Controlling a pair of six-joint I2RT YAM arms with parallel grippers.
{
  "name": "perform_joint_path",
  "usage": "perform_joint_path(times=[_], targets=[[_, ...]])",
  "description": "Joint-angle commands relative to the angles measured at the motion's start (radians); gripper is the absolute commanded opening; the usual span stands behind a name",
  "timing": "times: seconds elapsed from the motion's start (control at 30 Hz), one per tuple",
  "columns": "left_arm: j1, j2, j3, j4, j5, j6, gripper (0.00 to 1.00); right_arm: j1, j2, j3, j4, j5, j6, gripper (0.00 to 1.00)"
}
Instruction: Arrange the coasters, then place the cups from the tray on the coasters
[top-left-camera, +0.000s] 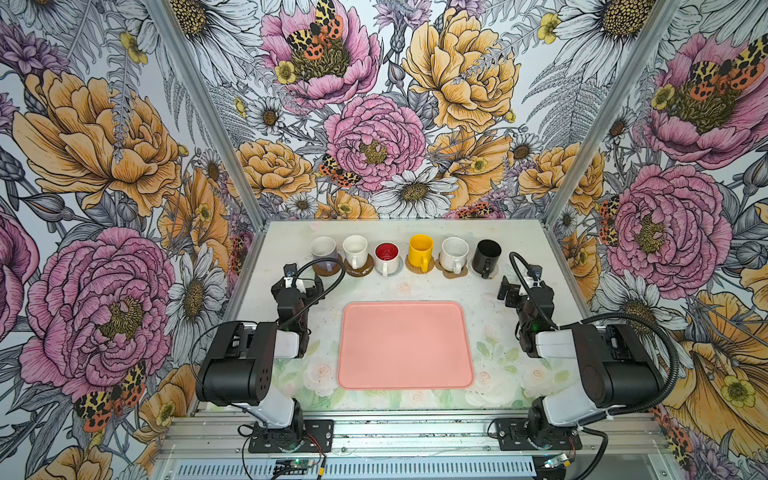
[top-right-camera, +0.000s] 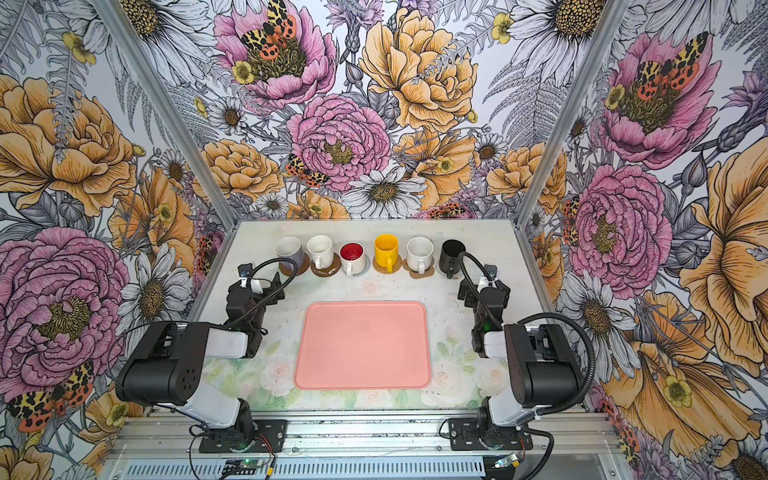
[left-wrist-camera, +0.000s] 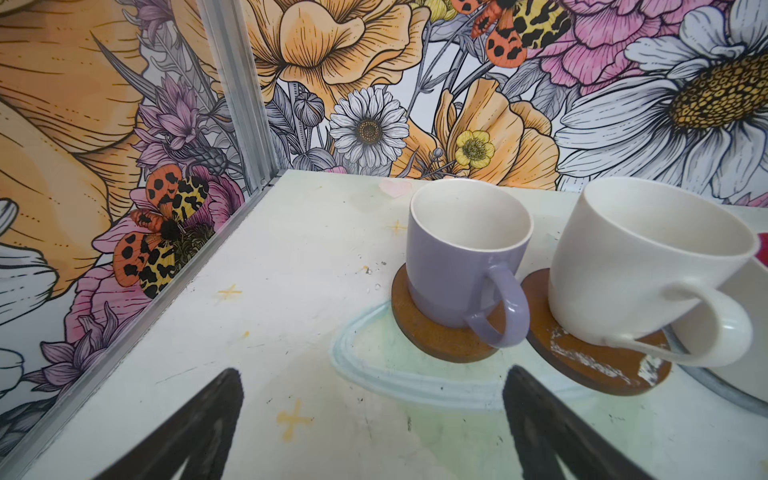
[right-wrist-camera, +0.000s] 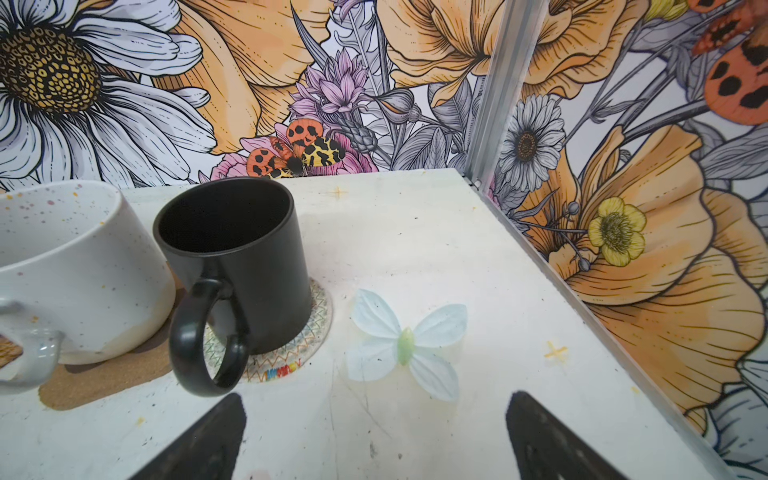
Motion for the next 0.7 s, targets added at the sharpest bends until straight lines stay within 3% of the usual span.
perform_joint_path(times=[0.0,0.67], targets=[[0.004,-0.014,0.006,-0.006,0.03,-0.019,0.99,0.001,0.004,0.007,0.031,-0.009,0.015,0.99],[0.004,-0.014,0.006,-0.005,0.029,-0.019,0.99,0.001,0.006,0.018,0.011,-0.02,0.008,0.99]])
